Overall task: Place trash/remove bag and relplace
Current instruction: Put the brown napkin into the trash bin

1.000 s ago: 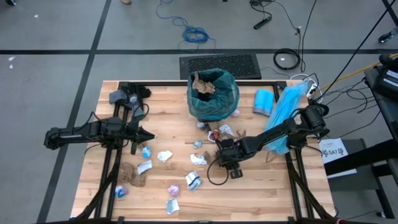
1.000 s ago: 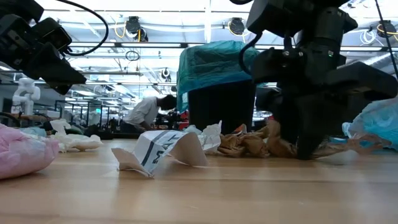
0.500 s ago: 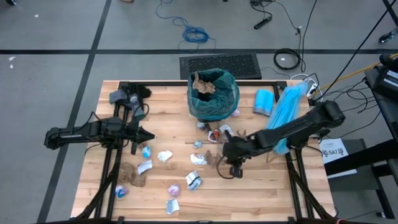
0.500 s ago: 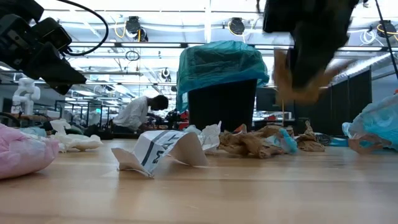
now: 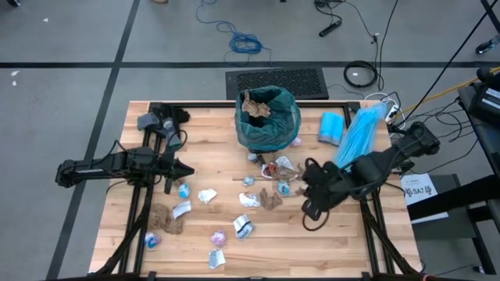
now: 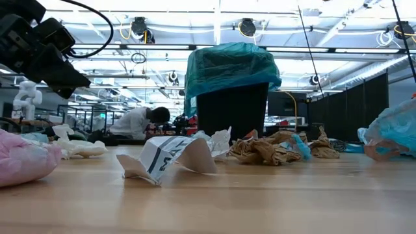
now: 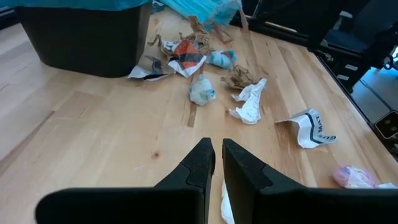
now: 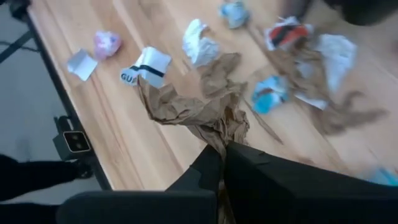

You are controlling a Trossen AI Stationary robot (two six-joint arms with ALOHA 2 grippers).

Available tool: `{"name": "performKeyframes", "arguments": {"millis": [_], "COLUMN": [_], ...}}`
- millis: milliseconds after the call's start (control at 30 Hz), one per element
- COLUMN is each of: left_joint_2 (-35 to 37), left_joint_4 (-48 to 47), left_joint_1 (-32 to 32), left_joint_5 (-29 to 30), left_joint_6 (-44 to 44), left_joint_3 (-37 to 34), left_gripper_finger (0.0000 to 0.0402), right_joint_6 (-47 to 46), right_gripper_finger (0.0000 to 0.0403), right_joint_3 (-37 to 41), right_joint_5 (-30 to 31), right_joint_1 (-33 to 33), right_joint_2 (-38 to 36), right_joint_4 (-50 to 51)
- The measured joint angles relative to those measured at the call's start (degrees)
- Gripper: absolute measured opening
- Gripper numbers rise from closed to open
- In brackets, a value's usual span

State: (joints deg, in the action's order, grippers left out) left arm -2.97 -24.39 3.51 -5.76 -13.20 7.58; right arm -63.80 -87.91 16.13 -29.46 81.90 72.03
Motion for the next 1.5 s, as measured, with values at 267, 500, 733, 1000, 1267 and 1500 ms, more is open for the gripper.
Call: {"name": "performKeyframes", "arguments": {"millis": [267,500,733,1000,1267,1500], "left_joint_2": [0.0,0.0,0.0,-3.1,-12.8,-23.2], "left_joint_4": [0.0,0.0,8.5,7.5,-1.3,-10.0], "left_joint_1": [0.0,0.0,-0.5,-1.0,-1.0,-1.0], "left_joint_5": [0.5,0.5,-1.4,3.6,12.4,11.9], "left_joint_6": [-22.3,-23.8,-22.1,-16.1,-11.8,-16.3], "left_joint_3": [0.0,0.0,0.0,6.2,17.8,26.0], "left_gripper_finger": [0.0039,0.0039,0.0025,0.0007,0.0003,0.0003], "right_joint_6": [-8.8,-5.8,11.3,23.1,29.3,27.6], "right_gripper_finger": [0.0,0.0,0.0,0.0,0.0,0.0], "right_joint_3": [-12.7,-16.8,-17.7,-17.8,-17.8,-17.8], "right_joint_5": [3.2,15.9,19.8,19.8,15.2,11.7], "right_joint_1": [-1.8,3.6,16.1,29.7,38.4,44.1], "right_joint_2": [3.3,3.3,3.4,4.3,9.9,15.6], "right_joint_4": [16.9,17.3,-0.2,-13.3,-19.0,-21.6]}}
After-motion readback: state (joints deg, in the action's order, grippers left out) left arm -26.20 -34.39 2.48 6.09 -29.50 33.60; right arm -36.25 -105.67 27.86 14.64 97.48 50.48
